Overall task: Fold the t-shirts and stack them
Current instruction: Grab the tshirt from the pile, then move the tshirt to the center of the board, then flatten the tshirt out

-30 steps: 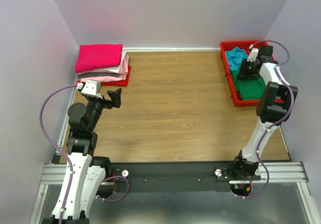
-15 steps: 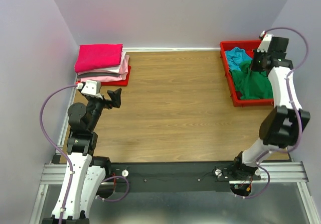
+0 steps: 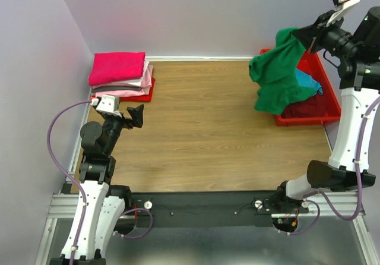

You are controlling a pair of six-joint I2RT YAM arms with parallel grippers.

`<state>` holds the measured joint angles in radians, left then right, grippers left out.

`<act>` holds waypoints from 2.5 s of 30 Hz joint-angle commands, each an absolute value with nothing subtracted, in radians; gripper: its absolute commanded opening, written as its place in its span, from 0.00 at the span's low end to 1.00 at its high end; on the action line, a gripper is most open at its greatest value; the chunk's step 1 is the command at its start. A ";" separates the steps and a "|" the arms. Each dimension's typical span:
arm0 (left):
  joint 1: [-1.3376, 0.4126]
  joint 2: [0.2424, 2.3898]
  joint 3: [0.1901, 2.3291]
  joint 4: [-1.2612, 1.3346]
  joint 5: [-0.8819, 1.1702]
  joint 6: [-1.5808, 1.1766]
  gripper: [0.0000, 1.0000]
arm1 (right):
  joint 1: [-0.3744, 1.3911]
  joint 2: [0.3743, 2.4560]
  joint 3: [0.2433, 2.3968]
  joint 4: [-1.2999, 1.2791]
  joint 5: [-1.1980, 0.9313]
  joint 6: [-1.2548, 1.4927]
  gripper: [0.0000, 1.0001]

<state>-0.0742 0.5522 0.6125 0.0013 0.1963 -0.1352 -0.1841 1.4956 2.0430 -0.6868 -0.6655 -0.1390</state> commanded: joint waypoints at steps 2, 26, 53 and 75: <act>-0.077 0.557 0.614 0.023 0.229 -0.124 0.97 | -0.181 1.476 2.134 -0.622 -1.018 -0.003 0.01; -0.078 0.572 0.604 0.066 0.396 -0.123 0.94 | 0.152 1.457 1.970 -0.294 -1.204 0.357 0.01; -0.277 0.667 0.618 0.046 0.506 -0.273 0.90 | 0.261 1.338 1.088 -0.436 -0.607 -0.288 0.98; -0.913 1.018 0.577 -0.020 -0.143 -1.117 0.68 | 0.252 1.201 0.693 -0.391 -0.900 -0.566 0.98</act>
